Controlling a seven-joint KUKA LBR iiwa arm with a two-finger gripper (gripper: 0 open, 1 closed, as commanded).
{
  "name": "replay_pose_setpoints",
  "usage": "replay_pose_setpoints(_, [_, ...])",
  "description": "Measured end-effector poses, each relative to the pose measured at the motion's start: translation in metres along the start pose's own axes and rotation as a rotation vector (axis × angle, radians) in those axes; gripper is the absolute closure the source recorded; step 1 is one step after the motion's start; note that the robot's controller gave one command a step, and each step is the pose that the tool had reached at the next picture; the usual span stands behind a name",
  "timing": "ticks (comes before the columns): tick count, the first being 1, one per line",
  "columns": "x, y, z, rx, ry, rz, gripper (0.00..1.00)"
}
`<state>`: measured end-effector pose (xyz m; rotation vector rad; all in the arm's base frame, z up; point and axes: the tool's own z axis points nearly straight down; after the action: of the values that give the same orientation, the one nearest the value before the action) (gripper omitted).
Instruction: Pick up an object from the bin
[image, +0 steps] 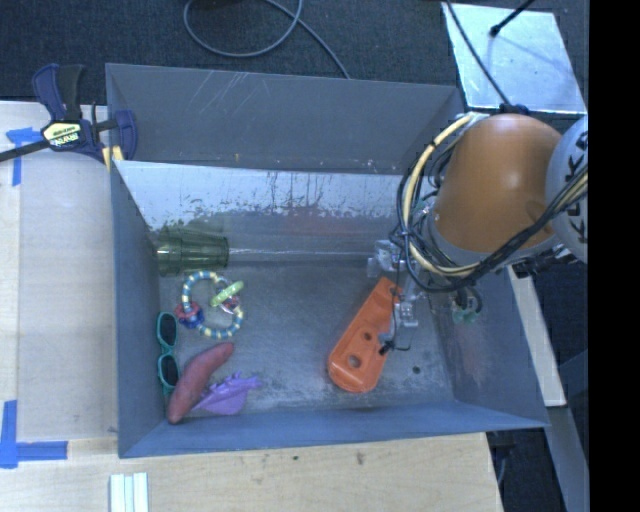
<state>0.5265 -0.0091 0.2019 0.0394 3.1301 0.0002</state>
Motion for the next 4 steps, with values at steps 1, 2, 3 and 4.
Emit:
replay_pose_setpoints(1, [-0.009, -0.005, 0.040, 0.000, 0.011, -0.056, 0.00])
replay_pose_setpoints(2, [0.002, -0.003, 0.120, 0.000, -0.003, -0.277, 1.00])
replay_pose_setpoints(3, [0.002, -0.003, 0.120, 0.000, -0.003, -0.277, 1.00])
replay_pose_setpoints(4, [0.002, -0.003, 0.118, 0.000, -0.001, -0.277, 1.00])
